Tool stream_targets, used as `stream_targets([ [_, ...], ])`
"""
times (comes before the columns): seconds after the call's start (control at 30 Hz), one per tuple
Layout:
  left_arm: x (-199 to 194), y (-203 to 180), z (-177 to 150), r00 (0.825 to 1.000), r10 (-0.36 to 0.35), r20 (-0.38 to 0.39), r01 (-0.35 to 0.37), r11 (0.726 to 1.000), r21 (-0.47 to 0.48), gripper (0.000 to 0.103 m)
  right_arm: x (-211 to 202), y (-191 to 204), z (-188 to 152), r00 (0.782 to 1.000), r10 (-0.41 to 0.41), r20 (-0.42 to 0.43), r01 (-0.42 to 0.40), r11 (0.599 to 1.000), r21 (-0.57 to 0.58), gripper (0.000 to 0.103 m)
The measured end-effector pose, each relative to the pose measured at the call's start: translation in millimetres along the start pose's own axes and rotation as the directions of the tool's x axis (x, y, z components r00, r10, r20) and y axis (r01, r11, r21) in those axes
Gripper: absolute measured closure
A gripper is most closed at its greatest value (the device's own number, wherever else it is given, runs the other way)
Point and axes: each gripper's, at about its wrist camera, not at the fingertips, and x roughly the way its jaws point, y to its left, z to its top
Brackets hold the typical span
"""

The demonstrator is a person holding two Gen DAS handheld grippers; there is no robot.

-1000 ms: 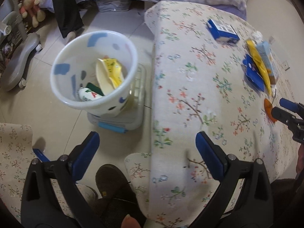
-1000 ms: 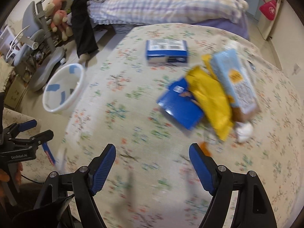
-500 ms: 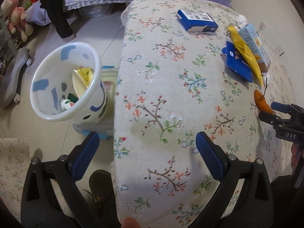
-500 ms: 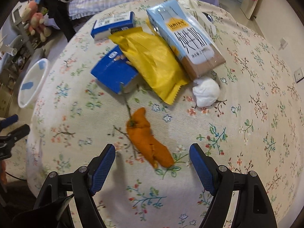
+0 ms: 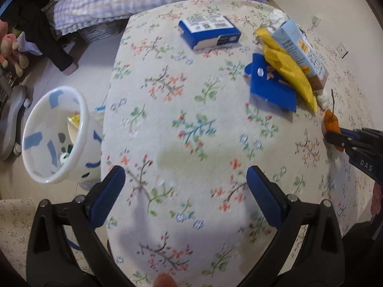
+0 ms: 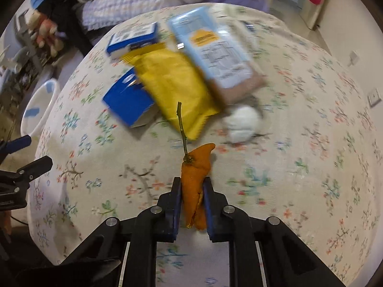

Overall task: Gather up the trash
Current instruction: 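Grasp the blue-and-white box with the left tool while the right tool holds the peel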

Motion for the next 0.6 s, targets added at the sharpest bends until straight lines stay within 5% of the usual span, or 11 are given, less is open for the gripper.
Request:
stream_targets([
  [0.2, 7, -19, 36, 0.998, -0.008, 0.059, 0.007, 1.0, 0.022, 0.002, -11, -48, 7, 1.0, -0.018, 0.021, 0.016, 0.997, 0.08, 0.086],
  [0.37, 23, -32, 82, 0.993, 0.038, 0.11, -0.053, 0.99, 0.131, 0.002, -19, -80, 10, 1.0, 0.002, 0.03, -0.007, 0.988, 0.153, 0.085],
  [0.6, 53, -47, 154, 0.994, 0.025, 0.11, -0.065, 0.923, 0.38, 0.002, -23, -111, 6, 1.0, 0.012, 0.018, -0.015, 0.979, 0.202, 0.085],
])
